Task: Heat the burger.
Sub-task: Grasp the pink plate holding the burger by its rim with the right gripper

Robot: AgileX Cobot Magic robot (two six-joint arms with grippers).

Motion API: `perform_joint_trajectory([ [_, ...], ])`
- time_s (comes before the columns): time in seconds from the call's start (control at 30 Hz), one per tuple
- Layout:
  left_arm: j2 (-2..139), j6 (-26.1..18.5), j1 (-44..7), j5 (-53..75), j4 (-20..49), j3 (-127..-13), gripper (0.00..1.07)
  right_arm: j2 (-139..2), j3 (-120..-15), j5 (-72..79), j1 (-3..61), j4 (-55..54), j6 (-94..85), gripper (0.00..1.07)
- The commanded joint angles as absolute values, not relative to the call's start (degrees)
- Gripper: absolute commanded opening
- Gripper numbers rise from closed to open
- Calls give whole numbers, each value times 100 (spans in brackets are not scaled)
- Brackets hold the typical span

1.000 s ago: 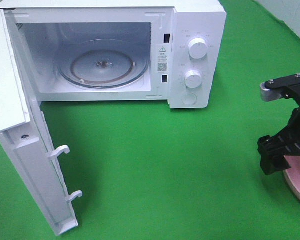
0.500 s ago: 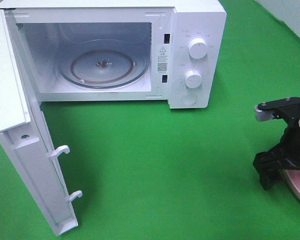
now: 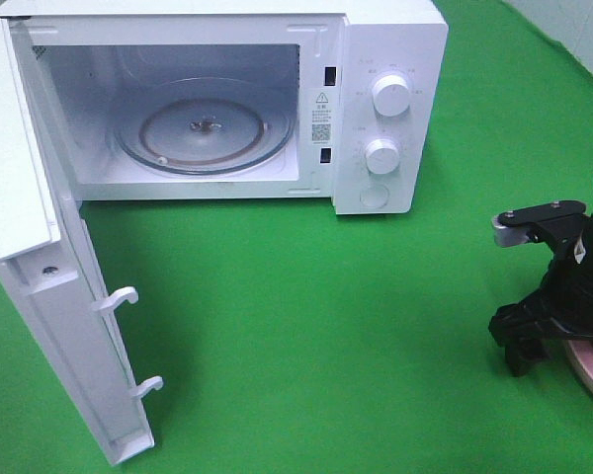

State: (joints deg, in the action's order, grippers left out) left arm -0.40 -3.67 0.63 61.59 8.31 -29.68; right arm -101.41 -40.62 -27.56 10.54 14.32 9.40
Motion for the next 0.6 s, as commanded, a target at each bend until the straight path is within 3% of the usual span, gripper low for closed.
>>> perform_joint_trajectory([
  [0.03,-126,-367,29,6113,842,-2945,98,-10262,-4051,-2779,1014,1558,1037,82],
  [0.23,-126,-367,29,6113,842,-2945,98,-10262,-4051,-2968,1014,1765,1163,64],
  [0.27,-126,-367,29,6113,842,-2945,98,-10262,-4051,-3048,1014,1919,1318,54],
  [0.3,-126,-367,29,6113,842,-2945,98,-10262,-4051,-3048,1014,1919,1318,54],
  [0.33,-126,-367,29,6113,842,-2945,98,-10262,-4051,-3140,1014,2120,1524,41],
  [0.37,-126,-367,29,6113,842,-2945,98,-10262,-4051,-3140,1014,2120,1524,41],
  [0.4,-126,-367,29,6113,842,-2945,98,-10262,-4051,-3243,1014,2240,1690,28],
  [0.5,-126,-367,29,6113,842,-2945,98,-10262,-4051,-3266,1014,2252,1713,23],
  [0.57,-126,-367,29,6113,842,-2945,98,-10262,-4051,-3317,1014,2183,1765,5],
  [0.6,-126,-367,29,6113,842,-2945,98,-10262,-4051,-3317,1014,2183,1765,5],
])
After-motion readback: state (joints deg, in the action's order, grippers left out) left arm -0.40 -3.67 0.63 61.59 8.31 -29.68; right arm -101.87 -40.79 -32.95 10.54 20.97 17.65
